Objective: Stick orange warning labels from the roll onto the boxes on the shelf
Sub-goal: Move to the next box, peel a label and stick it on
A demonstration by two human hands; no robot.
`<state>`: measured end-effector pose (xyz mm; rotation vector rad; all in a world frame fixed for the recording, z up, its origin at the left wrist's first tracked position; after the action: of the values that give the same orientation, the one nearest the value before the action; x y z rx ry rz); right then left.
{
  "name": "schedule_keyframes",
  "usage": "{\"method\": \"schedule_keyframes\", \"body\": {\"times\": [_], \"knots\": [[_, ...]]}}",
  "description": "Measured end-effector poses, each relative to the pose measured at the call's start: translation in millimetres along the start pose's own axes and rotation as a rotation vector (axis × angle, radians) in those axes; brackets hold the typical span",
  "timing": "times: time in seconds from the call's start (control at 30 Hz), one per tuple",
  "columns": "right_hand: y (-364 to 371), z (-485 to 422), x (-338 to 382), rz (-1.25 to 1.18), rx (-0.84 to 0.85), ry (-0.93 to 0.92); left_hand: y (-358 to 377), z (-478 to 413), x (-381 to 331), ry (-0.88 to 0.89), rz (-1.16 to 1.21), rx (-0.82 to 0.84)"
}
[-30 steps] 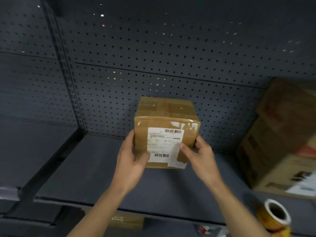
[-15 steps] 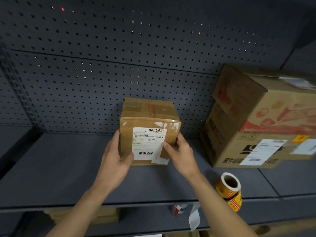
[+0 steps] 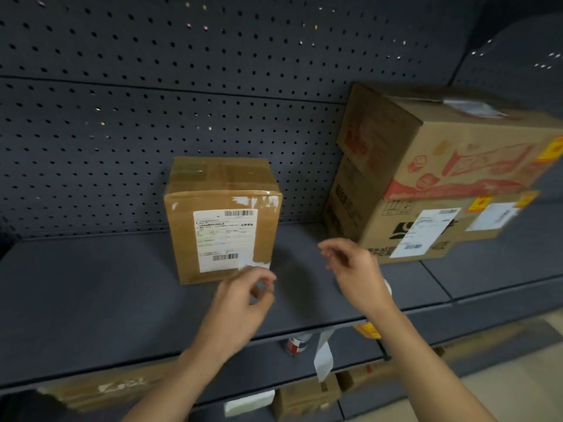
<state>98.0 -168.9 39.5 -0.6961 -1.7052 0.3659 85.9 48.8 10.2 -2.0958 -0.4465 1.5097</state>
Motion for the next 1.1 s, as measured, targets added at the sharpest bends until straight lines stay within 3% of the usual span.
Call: {"method": "schedule_keyframes", "body": {"times": [0.13, 0.23, 0.4, 0.77, 0.93, 1.1], "knots": [[-40.9, 20.6, -27.4, 0.103, -0.054, 0.026, 67.5, 1.2, -30.8, 0.102, 0.012, 0.208], [-56.0, 38.0, -47.7, 0.234, 0.019, 0.031, 108.5, 3.1, -48.7, 0.137, 0.019, 0.319], [-51.3, 70.9, -86.0, 0.585, 0.303, 0.100, 137.1, -3.0, -60.5, 0.147, 0.008, 0.325], [-47.3, 78.7, -108.7, 0.869, 0.317, 0.023, 148.4, -14.9, -61.8, 0.089, 0.023, 0.327], [-47.4, 72.3, -109.7, 0.750, 0.407, -0.046, 151.1, -15.4, -59.9, 0.089, 0.030, 0.367], [-66.4, 61.0, -91.7, 0.257, 0.474, 0.204, 165.3, -11.0, -59.2, 0.082, 0.087, 0.549]]}}
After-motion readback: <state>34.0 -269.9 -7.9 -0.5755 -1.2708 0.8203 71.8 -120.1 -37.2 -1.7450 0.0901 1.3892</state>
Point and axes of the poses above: each hand's wrist, its own z-axis away from the middle knuckle, its own y-axis out of the palm, x = y × z, the point moved 8 cm from there along -z, towards the middle knuckle, and after that the axes turned 4 degrees about -z, right-handed, at the moved point
